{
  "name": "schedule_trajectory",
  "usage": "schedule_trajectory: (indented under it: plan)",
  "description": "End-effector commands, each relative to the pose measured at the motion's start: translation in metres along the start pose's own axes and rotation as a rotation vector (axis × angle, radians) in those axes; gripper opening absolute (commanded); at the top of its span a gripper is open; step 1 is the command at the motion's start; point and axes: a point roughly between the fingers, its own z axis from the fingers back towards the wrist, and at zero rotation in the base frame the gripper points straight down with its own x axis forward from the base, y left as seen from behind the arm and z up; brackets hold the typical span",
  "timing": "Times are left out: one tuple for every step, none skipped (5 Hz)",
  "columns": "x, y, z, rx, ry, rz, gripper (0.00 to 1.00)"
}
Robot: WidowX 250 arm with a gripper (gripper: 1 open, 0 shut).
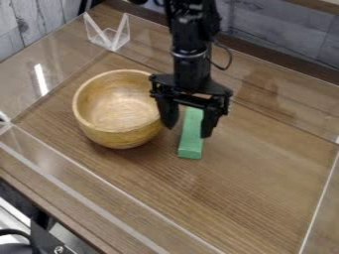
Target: Put green object into wooden bowl
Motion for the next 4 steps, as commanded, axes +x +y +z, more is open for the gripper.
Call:
schedule_trajectory:
  plan:
    - [0.005,0.007,0.001,-0.008,-0.044,-0.042,1.00]
    - [0.017,0.007,0.000,-0.013,-0.049,-0.072,0.00]
    - [0.027,0.006,0.002,-0.023,-0.049,-0.107,0.00]
    - [0.036,0.005,0.006,-0.046,-0.045,-0.136,1.00]
